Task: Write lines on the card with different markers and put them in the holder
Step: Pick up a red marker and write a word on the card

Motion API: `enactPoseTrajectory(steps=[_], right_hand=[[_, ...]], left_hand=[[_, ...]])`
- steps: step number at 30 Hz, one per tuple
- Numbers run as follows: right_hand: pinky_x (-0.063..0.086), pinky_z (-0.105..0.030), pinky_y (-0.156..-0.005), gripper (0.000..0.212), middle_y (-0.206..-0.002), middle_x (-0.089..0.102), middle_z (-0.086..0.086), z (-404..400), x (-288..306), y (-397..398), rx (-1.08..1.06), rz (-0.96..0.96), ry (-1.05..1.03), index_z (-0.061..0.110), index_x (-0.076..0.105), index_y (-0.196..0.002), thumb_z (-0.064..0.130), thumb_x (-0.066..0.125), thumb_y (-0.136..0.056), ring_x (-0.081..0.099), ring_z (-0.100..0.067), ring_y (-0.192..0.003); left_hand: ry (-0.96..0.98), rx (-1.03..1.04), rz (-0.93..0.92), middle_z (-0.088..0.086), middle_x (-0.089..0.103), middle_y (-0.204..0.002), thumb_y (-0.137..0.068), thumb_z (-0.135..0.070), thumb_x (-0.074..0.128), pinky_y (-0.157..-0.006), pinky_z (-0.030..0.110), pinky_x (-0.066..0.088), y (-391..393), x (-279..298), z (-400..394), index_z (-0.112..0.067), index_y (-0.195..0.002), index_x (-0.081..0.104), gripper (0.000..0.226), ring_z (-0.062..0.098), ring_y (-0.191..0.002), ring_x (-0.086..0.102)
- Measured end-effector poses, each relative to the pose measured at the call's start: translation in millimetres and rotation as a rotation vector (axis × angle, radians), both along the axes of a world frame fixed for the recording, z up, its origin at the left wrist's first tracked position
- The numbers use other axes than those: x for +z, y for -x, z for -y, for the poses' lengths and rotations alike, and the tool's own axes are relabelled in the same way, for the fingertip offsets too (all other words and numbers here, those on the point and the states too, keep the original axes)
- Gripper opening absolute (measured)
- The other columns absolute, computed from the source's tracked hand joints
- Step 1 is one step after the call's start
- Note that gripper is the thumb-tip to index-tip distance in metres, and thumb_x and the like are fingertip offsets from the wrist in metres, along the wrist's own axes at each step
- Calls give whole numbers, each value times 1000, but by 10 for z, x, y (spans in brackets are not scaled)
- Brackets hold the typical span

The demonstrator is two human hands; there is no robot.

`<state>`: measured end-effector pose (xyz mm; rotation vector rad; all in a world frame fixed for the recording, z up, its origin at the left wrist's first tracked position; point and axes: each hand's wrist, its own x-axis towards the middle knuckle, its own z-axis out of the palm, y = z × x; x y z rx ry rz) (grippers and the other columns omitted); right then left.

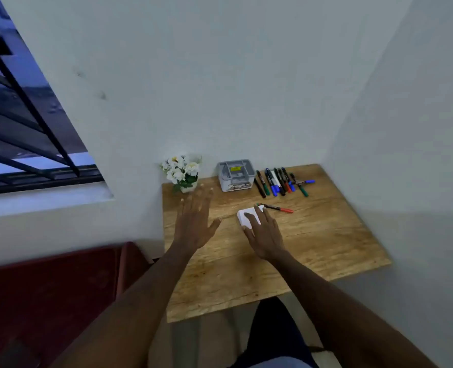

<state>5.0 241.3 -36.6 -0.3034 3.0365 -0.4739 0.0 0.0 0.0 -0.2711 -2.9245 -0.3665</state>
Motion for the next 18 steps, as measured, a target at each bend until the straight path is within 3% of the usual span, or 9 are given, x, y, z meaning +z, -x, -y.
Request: enactPoseTrajectory(steps=[3,6,8,11,14,18], right_hand=[[33,-49,-125,50,-171,33,-11,-232,-343,332,67,42,25,21,50,-152,45,40,-110,31,-30,-157],[33,-45,-126,48,-169,38,-8,-393,-644,598,240,57,52,19,54,-148,44,39,-109,32,-25,-157],[32,-44,-126,47,-167,41,-8,-520,-799,751,350,11,83,19,54,-148,40,39,-109,33,-24,-156],[41,-46,-121,40,-156,54,-15,-710,-890,897,407,-54,162,12,61,-143,26,49,-108,46,-28,-147],[48,-43,-113,32,-145,60,-17,-958,-877,1085,296,-163,212,9,67,-132,16,62,-101,53,-29,-136],[52,-42,-97,43,-138,56,-17,-1164,-923,1325,115,-227,107,13,62,-139,26,63,-98,53,-31,-125]], left_hand=[[-75,-104,63,3,35,-163,-99,-42,58,-118,48,35,339,-244,-267,-23,-153,41,60,28,-150,32],[-163,-233,77,-1,57,-141,-99,-24,62,-103,38,48,661,-592,-518,-21,-135,62,36,19,-131,52],[-160,-280,109,-6,59,-136,-100,-21,59,-97,31,50,833,-856,-658,-23,-132,63,32,12,-126,52],[-75,-337,167,-6,61,-134,-100,-24,58,-91,37,53,954,-1070,-815,-25,-131,65,32,14,-122,54],[-84,-318,126,-1,62,-132,-95,-23,64,-90,37,53,989,-1153,-937,-24,-133,66,37,17,-118,56],[-119,-269,81,2,58,-131,-93,-27,66,-87,29,48,966,-1219,-1064,-24,-146,57,53,18,-114,54]])
